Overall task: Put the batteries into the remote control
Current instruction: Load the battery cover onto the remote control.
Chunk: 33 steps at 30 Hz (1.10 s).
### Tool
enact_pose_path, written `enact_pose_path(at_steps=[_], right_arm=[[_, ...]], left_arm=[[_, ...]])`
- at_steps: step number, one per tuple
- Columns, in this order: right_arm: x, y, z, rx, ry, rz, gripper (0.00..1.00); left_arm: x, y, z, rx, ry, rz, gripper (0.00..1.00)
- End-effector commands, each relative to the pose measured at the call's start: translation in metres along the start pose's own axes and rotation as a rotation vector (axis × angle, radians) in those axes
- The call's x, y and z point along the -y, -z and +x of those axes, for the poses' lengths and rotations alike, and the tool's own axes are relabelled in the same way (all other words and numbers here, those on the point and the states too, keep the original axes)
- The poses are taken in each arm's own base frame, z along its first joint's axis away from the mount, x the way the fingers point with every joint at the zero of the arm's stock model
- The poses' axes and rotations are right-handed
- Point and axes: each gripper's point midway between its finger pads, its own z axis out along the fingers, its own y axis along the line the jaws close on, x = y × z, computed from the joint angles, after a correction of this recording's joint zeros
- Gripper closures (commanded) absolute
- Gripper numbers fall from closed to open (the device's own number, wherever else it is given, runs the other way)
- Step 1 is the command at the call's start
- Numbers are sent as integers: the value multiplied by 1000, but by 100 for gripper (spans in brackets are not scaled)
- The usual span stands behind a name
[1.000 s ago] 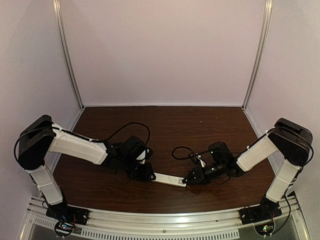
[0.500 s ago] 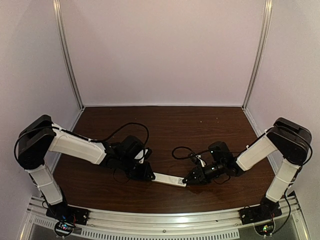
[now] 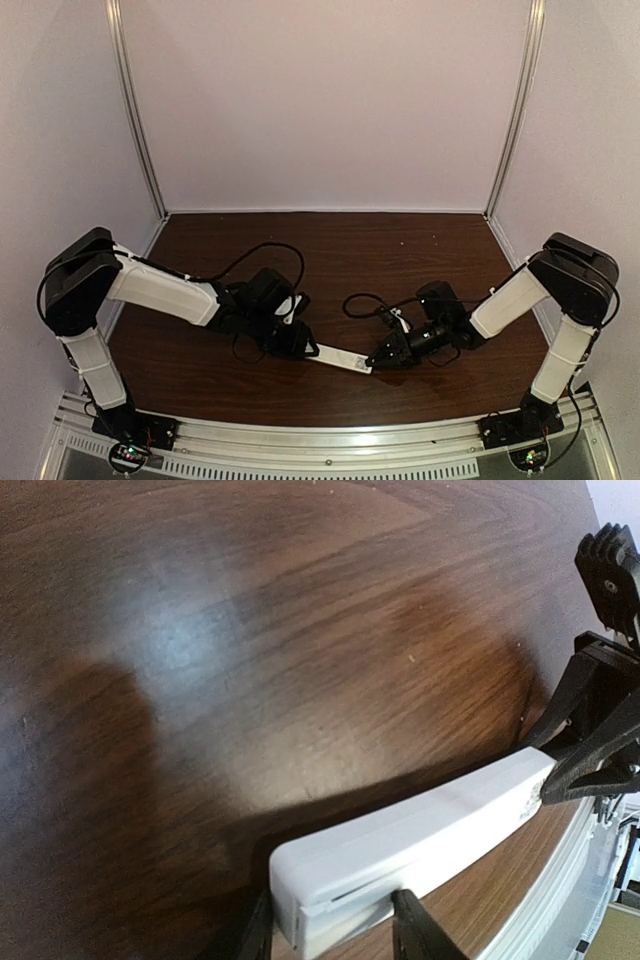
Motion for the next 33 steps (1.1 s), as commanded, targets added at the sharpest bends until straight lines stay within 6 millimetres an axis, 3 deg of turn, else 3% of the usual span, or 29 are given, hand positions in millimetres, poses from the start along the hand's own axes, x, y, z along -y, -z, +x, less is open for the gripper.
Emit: enact_pose_path(at_steps=[1,5,10,14,17,20,22,28,33], right_arm=[[60,-3,8,17,-102,232,76],[61,-2,5,15,-107,233,76],[61,6,-4,29,-96,242,62],[51,22,-15,57,-10,262,52],[41,37,-30,88,147,340,44],[48,53,-45,140,232,468,39],[51,58,-44,140,234,500,35],[31,61,-47,186,327,479,25],[11,44,-43,138,447,460,25]], left_arm=[[-16,-28,24,-80,-17,-31,54],[-12,-31,25,-84,-24,-6,51],[-17,-29,25,-77,-6,-31,50],[-26,-27,28,-89,42,-42,51],[-30,-24,26,-88,45,-55,51],[-32,-22,21,-85,41,-74,50],[-31,-20,17,-80,32,-79,50],[-22,-18,7,-74,12,-47,45],[-14,-18,1,-65,21,-15,45]])
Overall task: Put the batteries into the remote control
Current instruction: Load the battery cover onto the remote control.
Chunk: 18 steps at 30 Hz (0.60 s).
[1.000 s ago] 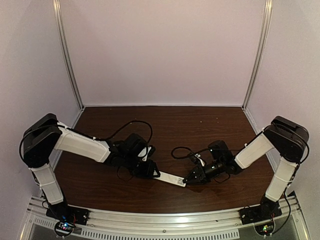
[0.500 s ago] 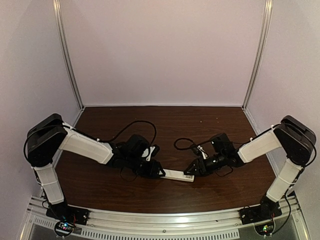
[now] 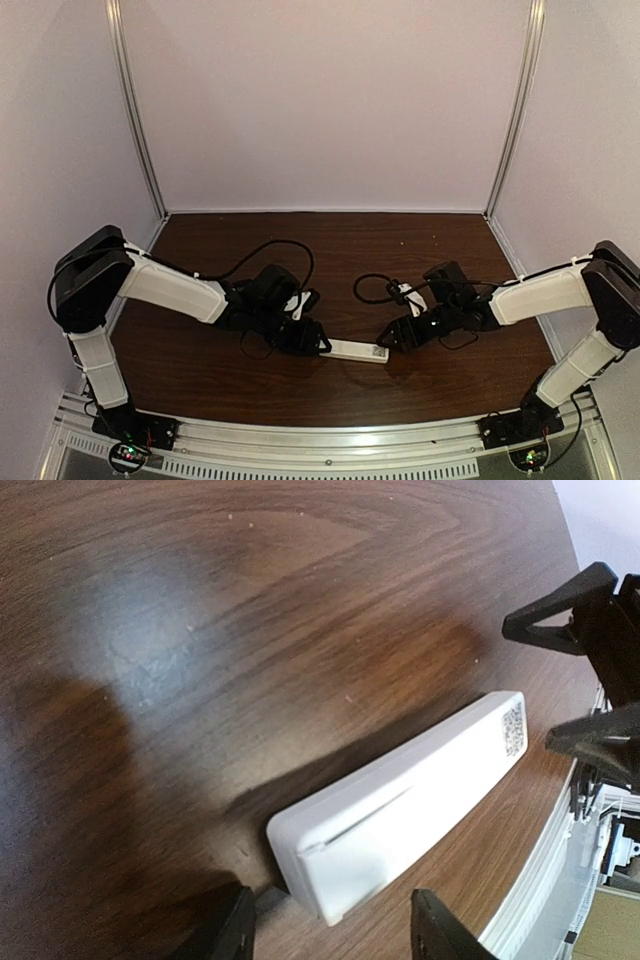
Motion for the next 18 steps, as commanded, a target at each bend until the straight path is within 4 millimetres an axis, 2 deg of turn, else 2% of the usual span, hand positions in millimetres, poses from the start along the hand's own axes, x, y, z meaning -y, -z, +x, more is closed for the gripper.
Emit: enact_pose_path(at_steps=[1,12,18], right_arm=[[-12,-5,2,-19,118,18,25],[-30,-28,-7,-67,290,34,27],[-38,-40,5,-119,335,11,31]], left_arm=[[-28,-8,19,-82,52,-76,45],[-24,-18,15,-93,47,-54,46],[-23,-25,9,-98,39,-53,45]])
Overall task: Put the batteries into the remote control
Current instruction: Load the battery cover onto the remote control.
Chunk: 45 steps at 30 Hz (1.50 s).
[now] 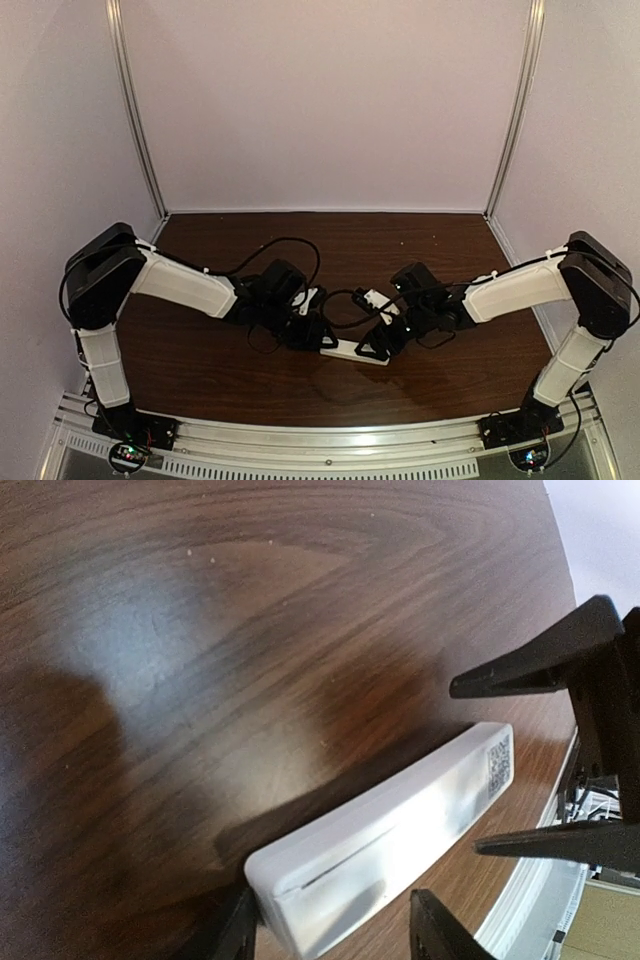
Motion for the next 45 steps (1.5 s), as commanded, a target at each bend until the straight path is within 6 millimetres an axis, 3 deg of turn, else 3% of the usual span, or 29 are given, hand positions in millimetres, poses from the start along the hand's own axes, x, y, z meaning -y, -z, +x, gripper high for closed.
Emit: enact_pose_path(at_steps=[1,9,19,24,35,38,45], right_arm=[[-5,-10,15,-66,55,10,31],[-12,-28,36,-148,109,35,38],[-15,-35,44,-176,133,44,67],[-17,-39,47,-188,145,42,74],[-18,-38,48,-192,147,42,78],[-20,-37,48,-187,148,32,75],[-20,-39,50,-196,147,30,68]], left_arm=[[-30,-16,19,-79,36,-85,45],[-29,-18,19,-88,29,-79,46],[-32,-28,21,-104,-17,-175,46],[-31,-33,24,-110,-46,-196,46],[-46,-32,36,-134,-43,-247,51],[-57,-24,32,-111,-14,-258,57],[-56,-23,30,-112,-42,-250,64]])
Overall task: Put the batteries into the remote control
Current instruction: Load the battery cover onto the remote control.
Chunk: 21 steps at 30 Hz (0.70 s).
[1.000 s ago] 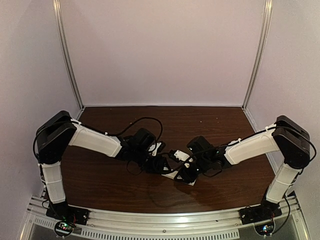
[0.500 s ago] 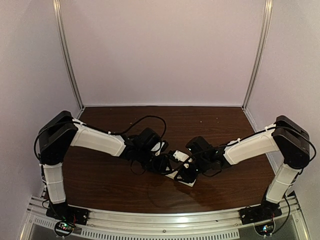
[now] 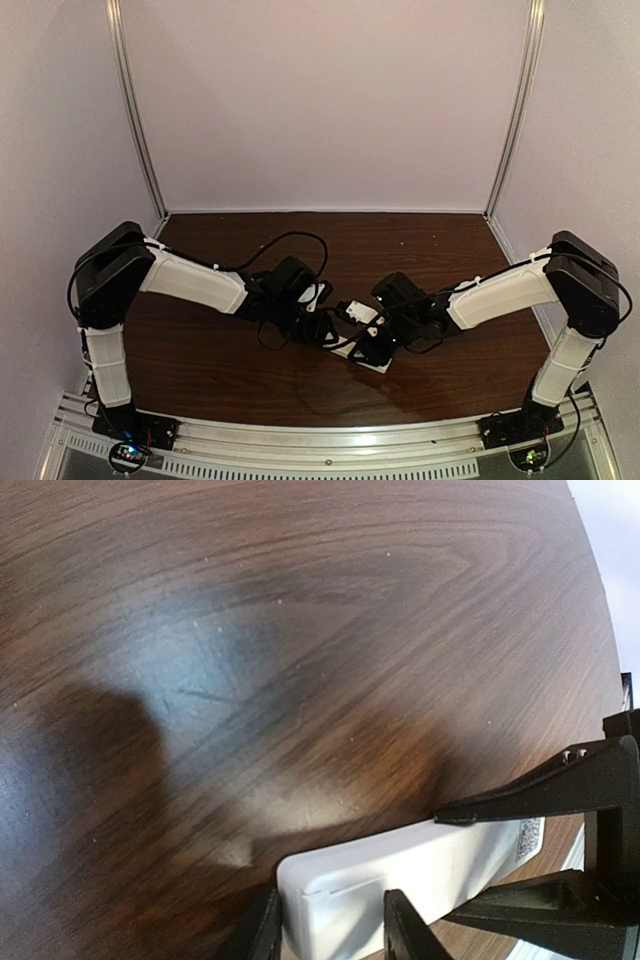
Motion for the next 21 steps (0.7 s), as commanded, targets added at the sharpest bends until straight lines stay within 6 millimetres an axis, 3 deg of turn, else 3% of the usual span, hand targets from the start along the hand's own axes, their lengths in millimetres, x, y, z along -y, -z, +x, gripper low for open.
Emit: enact_pose_path(at_steps=[1,8,9,10,12,16,21], right_arm=[[-7,-15,40,-131,-15,-17,67],[-7,-15,41,-132,-15,-14,68],[-7,-15,41,-130,-15,-13,68],[-7,-15,41,-130,-15,-12,69],[-6,-15,41,-129,-14,-11,69],[-6,-16,39,-128,-14,-12,69],[-7,-15,41,-131,-15,-12,69]], left_arm=[[-48,-14,50,-145,19,-149,66],[-53,-14,53,-149,24,-153,75],[-53,-13,53,-150,22,-152,72],[-50,-14,51,-151,11,-142,62],[-44,-14,49,-153,-9,-121,52],[-39,-14,46,-149,-27,-112,48],[-50,-9,49,-134,13,-158,48]])
